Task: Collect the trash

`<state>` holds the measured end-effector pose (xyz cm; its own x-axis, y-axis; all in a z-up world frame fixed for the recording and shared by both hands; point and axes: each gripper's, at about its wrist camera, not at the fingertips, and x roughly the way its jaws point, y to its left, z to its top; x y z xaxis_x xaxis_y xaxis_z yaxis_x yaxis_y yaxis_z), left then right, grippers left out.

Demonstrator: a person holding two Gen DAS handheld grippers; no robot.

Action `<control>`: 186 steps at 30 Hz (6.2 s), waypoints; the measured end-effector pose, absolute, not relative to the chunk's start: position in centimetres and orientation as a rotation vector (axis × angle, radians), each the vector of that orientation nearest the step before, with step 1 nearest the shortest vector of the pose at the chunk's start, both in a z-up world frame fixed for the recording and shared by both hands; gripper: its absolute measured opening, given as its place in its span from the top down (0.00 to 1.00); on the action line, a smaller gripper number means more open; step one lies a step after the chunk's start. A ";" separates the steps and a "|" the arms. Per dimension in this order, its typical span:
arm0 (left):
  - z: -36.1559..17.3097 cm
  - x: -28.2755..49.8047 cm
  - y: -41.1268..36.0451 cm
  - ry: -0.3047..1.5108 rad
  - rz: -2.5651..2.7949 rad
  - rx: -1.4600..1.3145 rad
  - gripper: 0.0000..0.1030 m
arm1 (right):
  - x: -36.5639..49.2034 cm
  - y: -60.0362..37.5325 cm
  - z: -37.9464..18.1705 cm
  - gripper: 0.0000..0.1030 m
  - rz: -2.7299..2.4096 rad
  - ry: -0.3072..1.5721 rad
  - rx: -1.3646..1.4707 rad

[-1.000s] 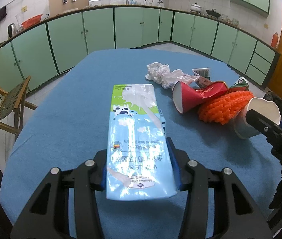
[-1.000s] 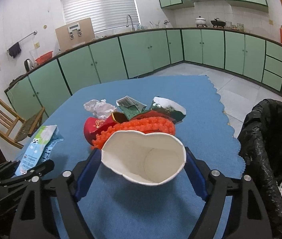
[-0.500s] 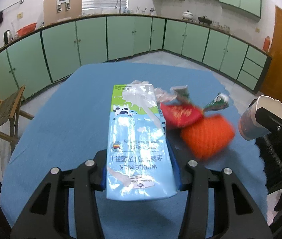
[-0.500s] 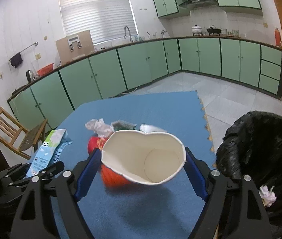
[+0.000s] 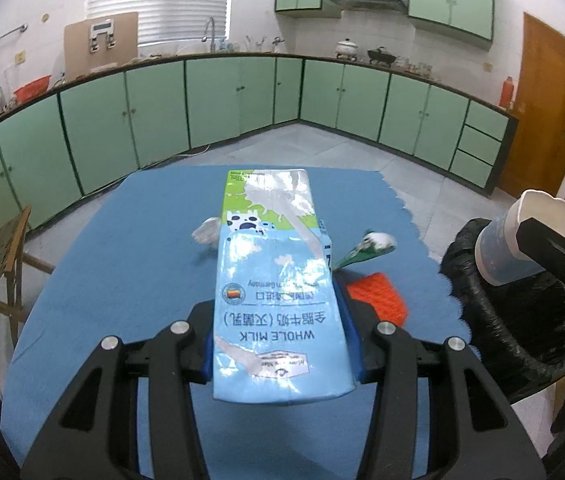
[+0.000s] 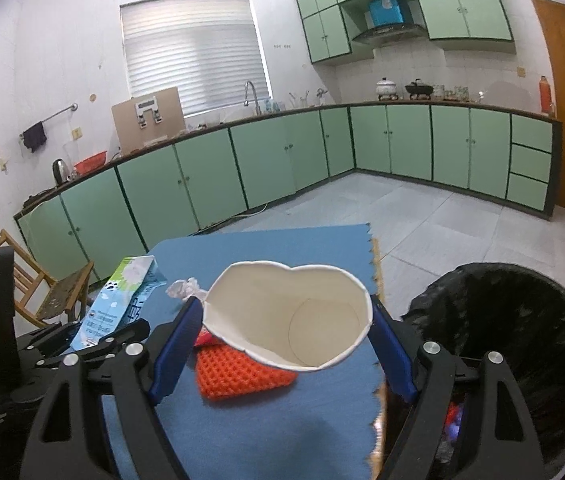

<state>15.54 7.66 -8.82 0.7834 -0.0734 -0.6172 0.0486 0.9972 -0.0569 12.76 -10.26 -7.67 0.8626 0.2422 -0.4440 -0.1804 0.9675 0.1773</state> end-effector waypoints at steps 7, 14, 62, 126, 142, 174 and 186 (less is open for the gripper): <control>-8.0 16.0 3.7 0.639 -0.131 -0.025 0.56 | 11.8 -14.1 -6.8 0.22 0.157 0.467 0.134; -7.3 16.7 -1.7 0.615 -0.215 -0.008 0.56 | 10.8 -19.2 -6.2 0.22 0.072 0.452 0.136; -11.6 20.6 -19.3 0.651 -0.509 0.076 0.32 | 10.3 -38.4 -11.4 0.06 -0.244 0.550 0.272; -13.5 17.9 12.5 0.687 0.004 0.023 0.29 | 20.8 -5.5 -19.4 0.50 0.286 0.793 0.082; -15.7 22.3 9.1 0.755 -0.040 -0.014 0.59 | 20.0 -6.9 -19.3 0.73 0.322 0.785 0.095; -15.2 15.4 12.6 0.785 -0.032 -0.069 0.48 | 16.6 -7.6 -17.9 0.77 0.318 0.791 0.087; -16.2 17.0 9.9 0.805 -0.010 -0.044 0.22 | 16.7 -8.7 -18.9 0.77 0.300 0.809 0.099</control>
